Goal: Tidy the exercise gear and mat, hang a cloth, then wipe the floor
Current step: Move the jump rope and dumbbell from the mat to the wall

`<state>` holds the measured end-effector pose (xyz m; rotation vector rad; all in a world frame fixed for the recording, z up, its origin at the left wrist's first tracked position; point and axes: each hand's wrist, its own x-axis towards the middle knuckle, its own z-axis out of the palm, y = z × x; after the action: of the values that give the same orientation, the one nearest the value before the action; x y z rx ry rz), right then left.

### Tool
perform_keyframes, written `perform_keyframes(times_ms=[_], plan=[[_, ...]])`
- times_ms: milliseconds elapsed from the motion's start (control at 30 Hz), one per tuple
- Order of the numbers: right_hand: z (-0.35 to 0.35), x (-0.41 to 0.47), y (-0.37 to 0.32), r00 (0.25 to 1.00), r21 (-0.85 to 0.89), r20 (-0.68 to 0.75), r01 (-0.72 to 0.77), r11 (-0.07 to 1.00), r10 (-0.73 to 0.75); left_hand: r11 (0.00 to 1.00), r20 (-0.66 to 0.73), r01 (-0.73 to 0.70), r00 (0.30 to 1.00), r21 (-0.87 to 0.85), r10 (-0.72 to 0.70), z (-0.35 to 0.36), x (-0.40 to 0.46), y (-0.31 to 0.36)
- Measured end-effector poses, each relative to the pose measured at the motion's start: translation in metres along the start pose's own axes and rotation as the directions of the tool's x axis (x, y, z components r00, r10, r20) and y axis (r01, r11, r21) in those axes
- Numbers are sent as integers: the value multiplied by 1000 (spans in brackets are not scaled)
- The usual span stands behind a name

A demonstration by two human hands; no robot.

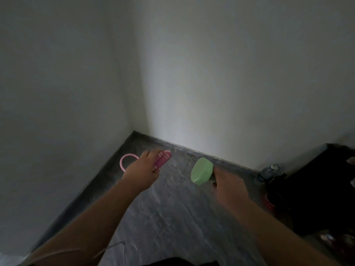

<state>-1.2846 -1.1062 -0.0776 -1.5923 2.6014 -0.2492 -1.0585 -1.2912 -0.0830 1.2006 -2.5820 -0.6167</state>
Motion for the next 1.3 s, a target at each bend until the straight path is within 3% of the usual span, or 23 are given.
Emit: perform_keyframes(times_ms=[300,467,633,867,1100,1300], plan=[[37,171,35,996,-19,61,-59,998,60,1000,80,-29,996,-10,30,29,195,-32],[79,295,70,997,80,73,-42,996,36,1000,115,9,993,-14,-7,64,313,-52],[104,405,94,982,142,181,-69,987,43,998,178,67,982,1,-66,72,415,-75],[169,511,112,975,140,195,-135,981,107,999,273,-39,961,18,32,107,536,-111],[314,572,125,968,134,192,-191,972,164,991,344,-131,931,7,121,237,620,-190],[508,609,152,966,115,189,-200,973,176,960,416,-278,876,25,243,426,662,-291]])
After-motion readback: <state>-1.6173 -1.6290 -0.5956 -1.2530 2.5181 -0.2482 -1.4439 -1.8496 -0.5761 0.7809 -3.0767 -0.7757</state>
